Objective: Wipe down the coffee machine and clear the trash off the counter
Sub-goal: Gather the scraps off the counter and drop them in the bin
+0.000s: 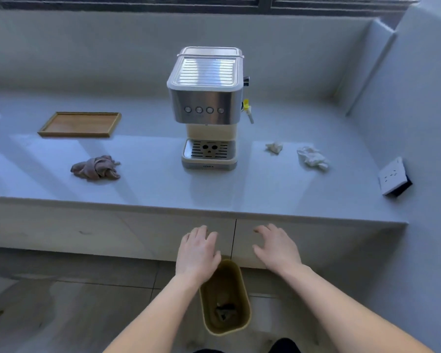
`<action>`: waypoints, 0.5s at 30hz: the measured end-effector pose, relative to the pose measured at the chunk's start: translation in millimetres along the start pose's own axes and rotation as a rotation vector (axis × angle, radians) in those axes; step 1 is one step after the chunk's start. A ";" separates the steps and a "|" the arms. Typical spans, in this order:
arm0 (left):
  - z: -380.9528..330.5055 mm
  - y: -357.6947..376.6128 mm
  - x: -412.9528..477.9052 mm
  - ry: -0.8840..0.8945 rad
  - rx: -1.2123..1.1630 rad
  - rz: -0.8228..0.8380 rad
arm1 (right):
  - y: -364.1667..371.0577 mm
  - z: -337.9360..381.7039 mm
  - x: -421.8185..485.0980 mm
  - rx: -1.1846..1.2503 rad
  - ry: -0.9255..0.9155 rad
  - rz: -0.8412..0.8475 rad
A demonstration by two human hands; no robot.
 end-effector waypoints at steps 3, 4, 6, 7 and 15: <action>-4.1 -18.6 17.7 0.076 -0.004 -0.032 | -16.0 2.5 1.5 0.011 0.035 -0.045; -4.8 -24.4 23.7 0.101 -0.011 -0.040 | -21.2 3.9 2.3 0.014 0.045 -0.059; -7.6 -36.5 34.9 0.148 -0.022 -0.056 | -31.7 6.8 3.3 0.007 0.059 -0.071; -9.9 -42.6 40.9 0.173 -0.022 -0.063 | -38.1 7.5 4.6 0.001 0.070 -0.077; -27.3 -73.6 83.8 0.309 -0.005 -0.074 | -91.0 -3.9 19.7 0.014 0.190 -0.153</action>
Point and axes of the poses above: each hand's wrist, its own x-axis towards the middle knuckle, its own y-axis out of the palm, z = x × y, the point moved 6 cm from there along x, towards the middle knuckle, and after that the axes turned 1 degree about y, right-handed, at the moved point
